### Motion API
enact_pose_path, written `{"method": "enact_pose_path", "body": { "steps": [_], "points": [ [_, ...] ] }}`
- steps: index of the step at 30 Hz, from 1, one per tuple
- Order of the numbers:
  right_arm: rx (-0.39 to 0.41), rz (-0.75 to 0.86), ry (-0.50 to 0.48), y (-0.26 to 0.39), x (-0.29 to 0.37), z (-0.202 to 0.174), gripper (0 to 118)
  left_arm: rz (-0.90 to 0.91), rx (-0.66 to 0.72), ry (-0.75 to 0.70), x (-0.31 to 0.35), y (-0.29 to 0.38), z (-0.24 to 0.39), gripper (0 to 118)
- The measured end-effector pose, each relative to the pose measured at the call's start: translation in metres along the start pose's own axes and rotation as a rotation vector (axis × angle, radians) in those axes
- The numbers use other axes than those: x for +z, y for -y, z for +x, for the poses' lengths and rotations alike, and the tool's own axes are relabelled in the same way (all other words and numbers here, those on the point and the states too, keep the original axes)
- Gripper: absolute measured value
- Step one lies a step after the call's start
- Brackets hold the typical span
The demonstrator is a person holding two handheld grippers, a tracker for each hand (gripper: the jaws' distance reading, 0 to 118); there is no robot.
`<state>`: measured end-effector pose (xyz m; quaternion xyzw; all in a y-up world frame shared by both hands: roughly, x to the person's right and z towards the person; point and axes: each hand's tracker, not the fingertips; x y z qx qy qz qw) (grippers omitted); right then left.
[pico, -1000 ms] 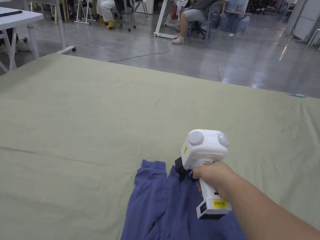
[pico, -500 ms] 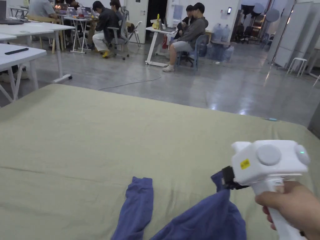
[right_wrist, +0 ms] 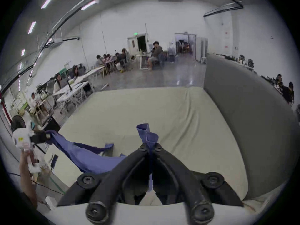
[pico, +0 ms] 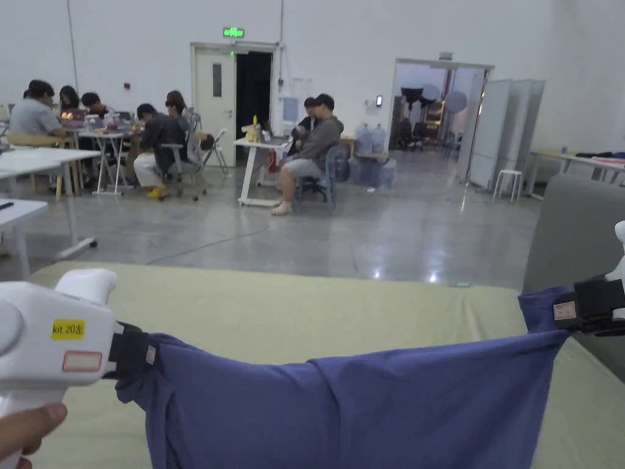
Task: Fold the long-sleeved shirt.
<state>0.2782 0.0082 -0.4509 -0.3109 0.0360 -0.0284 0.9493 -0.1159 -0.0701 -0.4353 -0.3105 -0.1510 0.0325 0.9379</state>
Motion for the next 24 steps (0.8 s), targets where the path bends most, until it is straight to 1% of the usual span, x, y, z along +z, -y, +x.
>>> {"method": "enact_pose_path", "body": {
  "steps": [1,3,5,6,7,8,9,11,13,15,17,18,19,21,24],
  "points": [
    [-0.010,0.011,0.010,-0.010,0.002,0.003,0,0.010,-0.032,0.027,0.008,-0.017,0.002,0],
    [-0.039,0.027,0.013,-0.029,0.008,0.006,0,0.022,-0.018,0.071,0.020,-0.057,0.005,0],
    [-0.044,0.045,0.033,-0.050,0.006,0.004,0,0.020,-0.058,0.049,0.019,-0.087,0.011,0],
    [-0.032,0.051,0.069,-0.061,0.004,0.002,0,0.033,-0.101,0.013,0.013,-0.100,0.011,0],
    [-0.041,0.052,0.100,-0.074,0.000,0.002,0,0.037,-0.093,0.003,0.012,-0.117,0.013,0],
    [-0.039,0.039,0.103,-0.085,-0.004,0.001,0,0.038,-0.065,0.017,0.014,-0.135,0.012,0],
    [-0.041,0.036,0.108,-0.101,-0.011,0.004,0,0.041,-0.009,0.045,0.019,-0.159,0.012,0],
    [-0.049,0.035,0.135,-0.129,-0.019,0.003,0,0.066,0.031,0.043,0.017,-0.192,0.010,0],
    [-0.074,0.038,0.143,-0.162,-0.029,0.006,0,0.081,0.035,0.037,0.014,-0.221,0.010,0],
    [-0.101,0.048,0.151,-0.190,-0.036,0.004,0,0.103,0.039,-0.009,0.003,-0.247,0.005,0],
    [-0.067,0.079,0.214,-0.212,-0.043,0.001,0,0.115,0.083,-0.021,-0.001,-0.276,0.000,0],
    [-0.071,0.083,0.225,-0.223,-0.046,-0.001,0,0.124,0.091,-0.012,-0.002,-0.286,-0.003,0],
    [-0.074,0.082,0.206,-0.233,-0.049,-0.001,0,0.129,0.088,-0.015,-0.004,-0.294,-0.003,0],
    [-0.091,0.091,0.204,-0.249,-0.053,-0.002,0,0.145,0.096,-0.035,-0.011,-0.313,-0.004,0],
    [-0.112,0.115,0.224,-0.275,-0.062,-0.001,0,0.170,0.124,-0.056,-0.020,-0.340,-0.010,0]
  ]
}}
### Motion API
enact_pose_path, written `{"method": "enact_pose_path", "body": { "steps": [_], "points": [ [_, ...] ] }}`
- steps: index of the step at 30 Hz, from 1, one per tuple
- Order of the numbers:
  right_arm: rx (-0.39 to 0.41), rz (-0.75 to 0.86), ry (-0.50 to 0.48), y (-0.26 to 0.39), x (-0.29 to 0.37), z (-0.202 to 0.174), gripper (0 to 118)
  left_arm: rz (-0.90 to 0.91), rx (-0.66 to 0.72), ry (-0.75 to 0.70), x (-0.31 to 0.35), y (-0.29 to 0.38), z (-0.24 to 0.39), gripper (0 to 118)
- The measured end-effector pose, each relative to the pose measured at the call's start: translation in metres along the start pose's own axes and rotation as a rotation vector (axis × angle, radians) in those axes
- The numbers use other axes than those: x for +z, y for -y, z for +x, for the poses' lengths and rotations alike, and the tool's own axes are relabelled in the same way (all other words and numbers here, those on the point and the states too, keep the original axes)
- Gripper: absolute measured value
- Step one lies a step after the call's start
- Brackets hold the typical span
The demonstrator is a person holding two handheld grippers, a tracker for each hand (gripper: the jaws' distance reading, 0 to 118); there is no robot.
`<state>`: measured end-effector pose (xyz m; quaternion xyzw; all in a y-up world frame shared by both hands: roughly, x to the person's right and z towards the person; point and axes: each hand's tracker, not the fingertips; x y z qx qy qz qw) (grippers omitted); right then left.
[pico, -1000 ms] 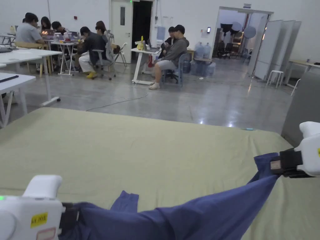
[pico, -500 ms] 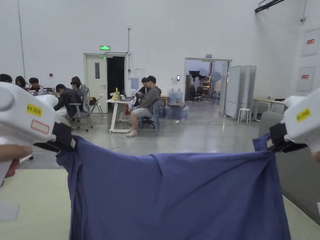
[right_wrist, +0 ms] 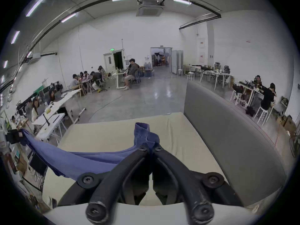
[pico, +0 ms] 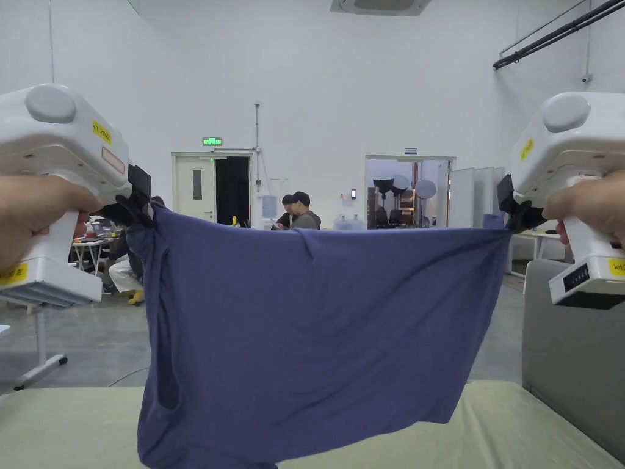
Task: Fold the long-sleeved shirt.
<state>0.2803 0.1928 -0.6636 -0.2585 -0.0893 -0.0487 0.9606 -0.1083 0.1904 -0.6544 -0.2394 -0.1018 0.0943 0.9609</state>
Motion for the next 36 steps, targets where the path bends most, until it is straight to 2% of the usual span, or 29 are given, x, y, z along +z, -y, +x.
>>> {"method": "enact_pose_path", "body": {
  "steps": [2,4,8,12,15,19,23,26,29,33,36],
  "points": [
    [0.004,0.013,0.004,-0.009,-0.004,-0.006,0,0.035,0.019,0.000,-0.008,-0.012,-0.001,0],
    [0.052,0.027,0.016,-0.014,-0.008,-0.016,0,0.046,-0.006,-0.026,-0.019,-0.013,0.001,0],
    [0.068,0.013,0.025,-0.009,-0.027,-0.022,0,0.037,-0.034,-0.036,-0.036,-0.005,-0.003,0],
    [0.074,-0.060,0.015,0.021,-0.068,-0.023,0,-0.072,-0.070,-0.055,-0.070,0.032,-0.016,0],
    [0.078,-0.158,-0.009,0.069,-0.114,-0.022,0,-0.195,-0.110,-0.100,-0.112,0.085,-0.033,0],
    [0.097,-0.319,-0.030,0.170,-0.187,-0.021,0,-0.445,-0.188,-0.161,-0.174,0.201,-0.061,0],
    [0.037,-0.476,-0.055,0.291,-0.229,-0.013,0,-0.681,-0.279,-0.186,-0.200,0.331,-0.084,0],
    [0.065,-0.556,-0.103,0.362,-0.240,-0.001,0,-0.783,-0.300,-0.144,-0.189,0.397,-0.101,0],
    [0.160,-0.621,-0.119,0.414,-0.220,0.010,0,-0.861,-0.320,-0.090,-0.151,0.445,-0.109,0],
    [0.166,-0.619,-0.172,0.450,-0.169,0.030,0,-0.894,-0.327,0.005,-0.082,0.475,-0.103,0],
    [0.258,-0.601,-0.185,0.479,-0.116,0.037,0,-0.910,-0.361,0.000,-0.036,0.504,-0.100,0]
  ]
}}
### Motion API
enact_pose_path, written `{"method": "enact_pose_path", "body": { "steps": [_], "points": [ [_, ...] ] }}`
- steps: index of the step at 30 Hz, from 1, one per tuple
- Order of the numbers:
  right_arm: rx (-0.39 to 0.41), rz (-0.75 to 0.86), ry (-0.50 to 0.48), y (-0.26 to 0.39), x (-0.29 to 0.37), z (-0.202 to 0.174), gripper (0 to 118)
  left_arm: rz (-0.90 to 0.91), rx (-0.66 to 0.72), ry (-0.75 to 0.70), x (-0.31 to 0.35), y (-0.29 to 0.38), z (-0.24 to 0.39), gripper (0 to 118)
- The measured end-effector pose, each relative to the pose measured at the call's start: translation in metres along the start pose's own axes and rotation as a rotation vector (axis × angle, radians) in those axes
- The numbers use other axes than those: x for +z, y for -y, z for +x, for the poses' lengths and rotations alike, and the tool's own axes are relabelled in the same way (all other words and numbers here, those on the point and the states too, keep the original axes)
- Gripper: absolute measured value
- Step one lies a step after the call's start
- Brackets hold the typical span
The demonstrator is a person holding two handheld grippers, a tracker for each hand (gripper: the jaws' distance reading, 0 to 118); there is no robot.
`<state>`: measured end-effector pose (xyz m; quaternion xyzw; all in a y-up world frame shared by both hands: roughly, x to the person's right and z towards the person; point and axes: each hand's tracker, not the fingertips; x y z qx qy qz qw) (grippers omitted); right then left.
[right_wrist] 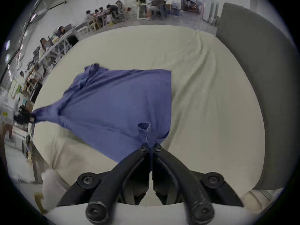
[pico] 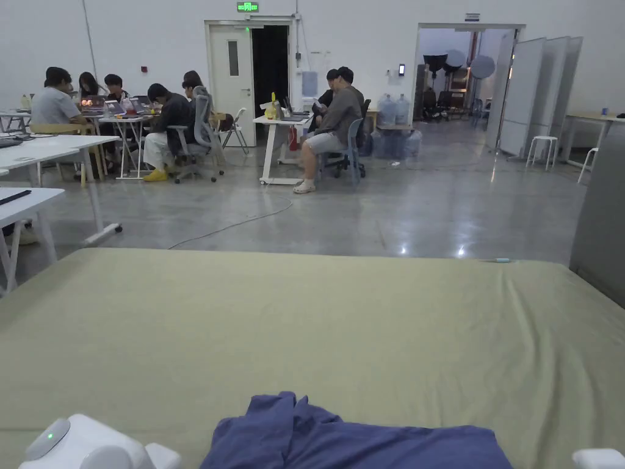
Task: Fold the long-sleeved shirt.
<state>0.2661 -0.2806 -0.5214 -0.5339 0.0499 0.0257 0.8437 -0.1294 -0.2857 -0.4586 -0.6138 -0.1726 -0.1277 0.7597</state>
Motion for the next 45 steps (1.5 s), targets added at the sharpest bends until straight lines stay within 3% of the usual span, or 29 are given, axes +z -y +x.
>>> {"method": "enact_pose_path", "body": {
  "steps": [7,9,13,21,26,34,35,36,37,38,39,40,41,45],
  "points": [
    [0.034,-0.049,-0.001,0.121,0.024,-0.017,0,-0.100,-0.019,0.037,-0.003,0.101,0.030,0],
    [-0.018,-0.097,-0.013,0.147,0.021,-0.020,0,-0.102,-0.013,0.042,-0.005,0.119,0.043,0],
    [-0.005,-0.123,0.035,0.183,0.017,-0.025,0,-0.129,-0.089,0.021,-0.016,0.160,0.063,0],
    [0.008,-0.228,0.071,0.212,-0.021,-0.029,0,-0.219,-0.118,0.027,-0.062,0.193,0.072,0],
    [0.000,-0.282,0.082,0.219,-0.050,-0.024,0,-0.257,-0.068,0.047,-0.090,0.190,0.064,0],
    [0.008,-0.300,0.085,0.216,-0.059,-0.022,3,-0.264,-0.048,0.050,-0.090,0.181,0.068,0],
    [0.001,-0.306,0.076,0.214,-0.059,-0.019,9,-0.260,-0.038,0.044,-0.090,0.179,0.069,6],
    [-0.016,-0.307,0.077,0.212,-0.058,-0.016,15,-0.253,-0.016,0.044,-0.087,0.176,0.069,23],
    [-0.030,-0.316,0.074,0.209,-0.051,-0.012,39,-0.236,0.005,0.062,-0.076,0.172,0.069,40],
    [-0.020,-0.316,0.070,0.206,-0.043,-0.010,68,-0.193,-0.026,-0.034,-0.080,0.177,0.068,60],
    [0.014,-0.290,0.083,0.203,-0.029,-0.009,95,-0.142,-0.056,-0.034,-0.066,0.184,0.066,83],
    [0.025,-0.261,0.098,0.199,-0.014,-0.006,104,-0.096,-0.067,-0.055,-0.053,0.186,0.064,104],
    [0.014,-0.203,0.093,0.195,0.002,-0.005,104,-0.063,-0.052,-0.057,-0.041,0.185,0.062,111],
    [-0.019,-0.027,0.049,0.180,0.062,-0.010,104,0.092,0.088,-0.016,0.004,0.169,0.064,112]
  ]
}}
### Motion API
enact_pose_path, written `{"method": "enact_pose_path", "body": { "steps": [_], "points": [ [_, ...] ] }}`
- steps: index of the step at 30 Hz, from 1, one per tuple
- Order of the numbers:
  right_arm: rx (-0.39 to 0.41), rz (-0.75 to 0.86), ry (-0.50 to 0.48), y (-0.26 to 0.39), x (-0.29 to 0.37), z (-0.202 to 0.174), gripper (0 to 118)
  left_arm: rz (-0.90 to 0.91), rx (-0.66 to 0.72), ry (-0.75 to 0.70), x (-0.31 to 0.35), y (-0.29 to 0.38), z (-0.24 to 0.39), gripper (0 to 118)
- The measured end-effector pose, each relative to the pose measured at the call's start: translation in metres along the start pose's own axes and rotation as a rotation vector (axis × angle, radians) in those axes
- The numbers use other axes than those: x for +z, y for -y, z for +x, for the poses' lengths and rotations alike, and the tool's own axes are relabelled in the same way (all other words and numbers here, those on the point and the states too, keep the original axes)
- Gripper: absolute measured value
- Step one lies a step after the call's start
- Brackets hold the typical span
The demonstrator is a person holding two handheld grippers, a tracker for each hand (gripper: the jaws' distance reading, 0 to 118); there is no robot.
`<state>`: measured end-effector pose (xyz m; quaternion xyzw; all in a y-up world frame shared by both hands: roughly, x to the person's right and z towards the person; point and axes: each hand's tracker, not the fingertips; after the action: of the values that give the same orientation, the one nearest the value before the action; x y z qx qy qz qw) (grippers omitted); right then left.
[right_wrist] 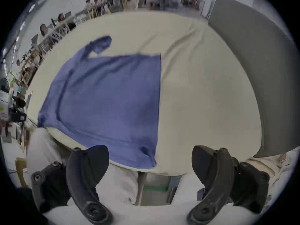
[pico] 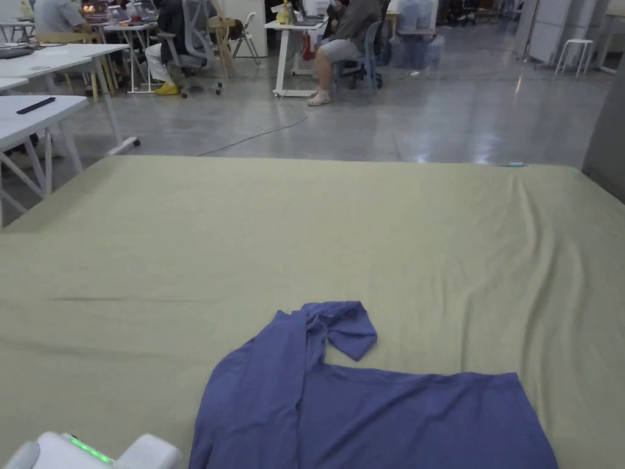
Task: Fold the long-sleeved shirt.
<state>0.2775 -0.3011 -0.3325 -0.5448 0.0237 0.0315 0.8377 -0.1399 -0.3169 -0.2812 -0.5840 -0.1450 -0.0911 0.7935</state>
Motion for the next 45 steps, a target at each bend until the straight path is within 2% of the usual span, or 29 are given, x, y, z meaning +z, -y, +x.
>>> {"method": "enact_pose_path", "body": {
  "steps": [3,4,5,6,7,8,11,13,15,16,17,18,19,22,25,27,29,30,32,34,35,36,38,40,41,43,45],
  "points": [
    [-0.059,0.062,-0.029,0.002,0.012,-0.013,104,-0.050,0.034,0.062,0.007,-0.001,0.012,112],
    [-0.085,0.086,-0.054,0.005,0.013,-0.022,99,-0.044,0.021,0.063,0.003,0.006,0.015,101],
    [-0.087,0.098,-0.080,0.008,0.012,-0.028,80,-0.045,-0.003,0.069,0.000,0.009,0.025,70],
    [-0.090,0.090,-0.090,0.009,0.009,-0.035,41,-0.033,-0.029,0.060,-0.008,0.013,0.030,20],
    [-0.110,0.085,-0.101,0.009,0.002,-0.043,0,-0.018,-0.022,0.043,-0.016,0.011,0.033,0],
    [-0.115,0.061,-0.057,0.011,-0.002,-0.050,0,-0.027,-0.018,0.056,-0.017,0.003,0.033,0],
    [-0.066,0.069,-0.137,0.003,-0.019,-0.077,0,-0.005,0.017,0.153,-0.011,-0.047,0.035,0],
    [-0.062,0.073,-0.159,-0.007,-0.033,-0.086,0,0.019,-0.014,0.142,-0.019,-0.101,0.036,0],
    [-0.054,0.077,-0.232,-0.016,-0.039,-0.102,0,0.085,-0.093,0.100,-0.036,-0.153,0.038,0],
    [-0.059,0.085,-0.269,-0.020,-0.038,-0.103,0,0.121,-0.114,0.083,-0.048,-0.185,0.040,7],
    [-0.067,0.098,-0.301,-0.023,-0.041,-0.108,0,0.149,-0.138,0.064,-0.058,-0.213,0.043,42],
    [-0.081,0.107,-0.344,-0.026,-0.046,-0.115,0,0.154,-0.150,0.077,-0.070,-0.249,0.044,92],
    [-0.086,0.101,-0.389,-0.029,-0.053,-0.121,0,0.120,-0.131,0.092,-0.085,-0.285,0.046,118],
    [-0.089,0.056,-0.476,-0.034,-0.069,-0.129,0,0.116,-0.074,0.006,-0.154,-0.381,0.047,116],
    [-0.069,0.037,-0.487,-0.035,-0.079,-0.134,0,0.087,-0.019,-0.049,-0.206,-0.445,0.046,116],
    [-0.056,0.008,-0.552,-0.034,-0.088,-0.138,0,0.055,-0.033,-0.066,-0.241,-0.464,0.046,116],
    [-0.112,-0.008,-0.606,-0.033,-0.100,-0.137,0,0.003,-0.059,-0.092,-0.263,-0.470,0.051,113],
    [-0.142,-0.037,-0.605,-0.035,-0.108,-0.137,0,-0.029,-0.085,-0.076,-0.275,-0.468,0.053,112],
    [-0.128,-0.061,-0.583,-0.033,-0.112,-0.136,0,-0.063,-0.127,-0.085,-0.297,-0.460,0.056,106],
    [-0.110,-0.072,-0.567,-0.033,-0.116,-0.135,0,-0.084,-0.139,-0.054,-0.295,-0.454,0.059,85],
    [-0.119,-0.077,-0.560,-0.034,-0.118,-0.134,0,-0.080,-0.120,-0.066,-0.293,-0.459,0.058,83],
    [-0.139,-0.081,-0.556,-0.030,-0.117,-0.130,0,-0.090,-0.084,-0.055,-0.285,-0.466,0.054,75],
    [-0.163,-0.091,-0.569,-0.031,-0.118,-0.128,0,-0.014,-0.041,-0.112,-0.275,-0.481,0.044,0],
    [-0.168,-0.087,-0.570,-0.028,-0.115,-0.127,0,0.071,-0.049,-0.240,-0.269,-0.481,0.020,0],
    [-0.164,-0.083,-0.571,-0.028,-0.113,-0.129,0,0.064,-0.037,-0.222,-0.254,-0.483,0.010,0],
    [-0.154,-0.071,-0.581,-0.028,-0.107,-0.133,0,0.020,0.080,-0.134,-0.215,-0.488,-0.011,0],
    [-0.148,-0.064,-0.598,-0.026,-0.102,-0.136,0,0.066,0.157,-0.103,-0.176,-0.482,-0.025,0]
  ]
}}
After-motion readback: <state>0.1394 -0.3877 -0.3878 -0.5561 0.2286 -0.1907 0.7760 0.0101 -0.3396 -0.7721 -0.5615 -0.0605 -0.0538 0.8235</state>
